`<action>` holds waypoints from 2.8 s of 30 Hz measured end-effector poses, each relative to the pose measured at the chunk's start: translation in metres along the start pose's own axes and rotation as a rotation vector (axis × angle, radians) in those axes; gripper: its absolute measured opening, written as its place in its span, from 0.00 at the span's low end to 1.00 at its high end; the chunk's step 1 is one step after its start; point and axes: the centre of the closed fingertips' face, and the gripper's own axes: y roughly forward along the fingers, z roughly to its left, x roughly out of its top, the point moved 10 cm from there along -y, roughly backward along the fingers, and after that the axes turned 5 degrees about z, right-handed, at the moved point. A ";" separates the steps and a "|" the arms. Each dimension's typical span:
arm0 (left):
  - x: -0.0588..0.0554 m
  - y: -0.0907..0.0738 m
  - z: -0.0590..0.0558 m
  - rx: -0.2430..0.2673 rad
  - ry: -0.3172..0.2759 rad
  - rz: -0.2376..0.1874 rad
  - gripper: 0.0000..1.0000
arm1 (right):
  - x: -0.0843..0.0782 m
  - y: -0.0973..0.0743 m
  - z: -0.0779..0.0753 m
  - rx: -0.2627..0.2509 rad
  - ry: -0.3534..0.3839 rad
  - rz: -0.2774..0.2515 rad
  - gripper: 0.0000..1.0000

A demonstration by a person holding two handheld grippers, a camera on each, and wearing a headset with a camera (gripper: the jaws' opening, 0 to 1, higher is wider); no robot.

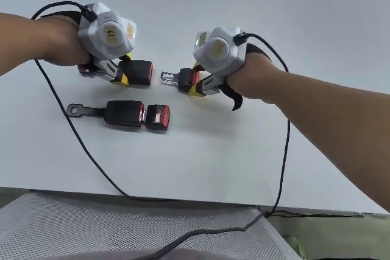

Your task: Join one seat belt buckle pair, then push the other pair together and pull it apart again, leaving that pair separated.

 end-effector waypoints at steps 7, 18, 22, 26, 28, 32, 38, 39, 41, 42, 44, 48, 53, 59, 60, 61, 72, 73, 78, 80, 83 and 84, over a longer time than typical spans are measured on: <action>0.002 -0.001 -0.001 0.002 0.005 0.006 0.32 | -0.041 -0.019 -0.002 -0.018 0.068 0.030 0.34; 0.003 -0.002 -0.003 0.007 0.017 0.010 0.32 | -0.092 -0.042 -0.006 -0.048 0.087 0.098 0.35; 0.004 -0.003 -0.005 0.014 0.035 0.010 0.32 | -0.095 -0.044 -0.002 -0.050 0.092 0.112 0.35; 0.006 -0.004 -0.006 0.024 0.033 0.017 0.32 | -0.090 -0.044 -0.001 -0.073 0.057 0.136 0.38; 0.005 -0.004 -0.006 0.027 0.028 0.022 0.33 | -0.088 -0.044 0.000 -0.088 0.058 0.142 0.42; 0.002 -0.007 -0.009 0.039 -0.018 0.022 0.34 | -0.089 -0.048 0.002 -0.133 0.085 0.135 0.54; -0.013 -0.021 -0.022 0.098 -0.097 -0.013 0.42 | -0.096 -0.067 0.017 -0.189 0.236 0.017 0.58; -0.017 -0.027 -0.024 0.119 -0.133 -0.029 0.43 | -0.096 -0.070 0.023 -0.194 0.256 -0.005 0.58; -0.023 -0.035 -0.028 0.144 -0.178 -0.057 0.45 | -0.094 -0.075 0.035 -0.201 0.285 -0.051 0.58; -0.026 -0.040 -0.034 0.154 -0.205 -0.077 0.45 | -0.094 -0.076 0.040 -0.205 0.292 -0.061 0.58; -0.034 -0.044 -0.044 0.150 -0.215 -0.072 0.47 | -0.092 -0.078 0.052 -0.203 0.307 -0.079 0.58; -0.041 -0.057 -0.066 0.186 -0.272 -0.112 0.53 | -0.082 -0.081 0.072 -0.217 0.308 -0.108 0.61; -0.043 -0.081 -0.100 0.232 -0.341 -0.184 0.59 | -0.066 -0.088 0.093 -0.247 0.329 -0.185 0.69; -0.055 -0.099 -0.136 0.257 -0.441 -0.216 0.68 | -0.061 -0.096 0.110 -0.273 0.337 -0.229 0.77; -0.057 -0.102 -0.140 0.261 -0.451 -0.220 0.70 | -0.062 -0.099 0.113 -0.281 0.339 -0.233 0.78; -0.060 -0.104 -0.145 0.266 -0.467 -0.226 0.71 | -0.063 -0.100 0.115 -0.286 0.340 -0.234 0.80; -0.085 -0.124 -0.173 0.314 -0.626 -0.280 0.88 | -0.076 -0.115 0.131 -0.323 0.421 -0.245 0.97; -0.086 -0.125 -0.175 0.310 -0.637 -0.283 0.89 | -0.077 -0.116 0.133 -0.328 0.425 -0.244 0.99; -0.092 -0.130 -0.180 0.339 -0.660 -0.286 0.98 | -0.080 -0.121 0.139 -0.342 0.443 -0.252 1.00; -0.094 -0.132 -0.181 0.351 -0.667 -0.292 1.00 | -0.082 -0.122 0.141 -0.348 0.445 -0.259 1.00; -0.095 -0.134 -0.182 0.364 -0.677 -0.289 1.00 | -0.083 -0.124 0.142 -0.351 0.452 -0.261 1.00; -0.095 -0.135 -0.183 0.363 -0.683 -0.291 1.00 | -0.084 -0.125 0.143 -0.354 0.455 -0.263 1.00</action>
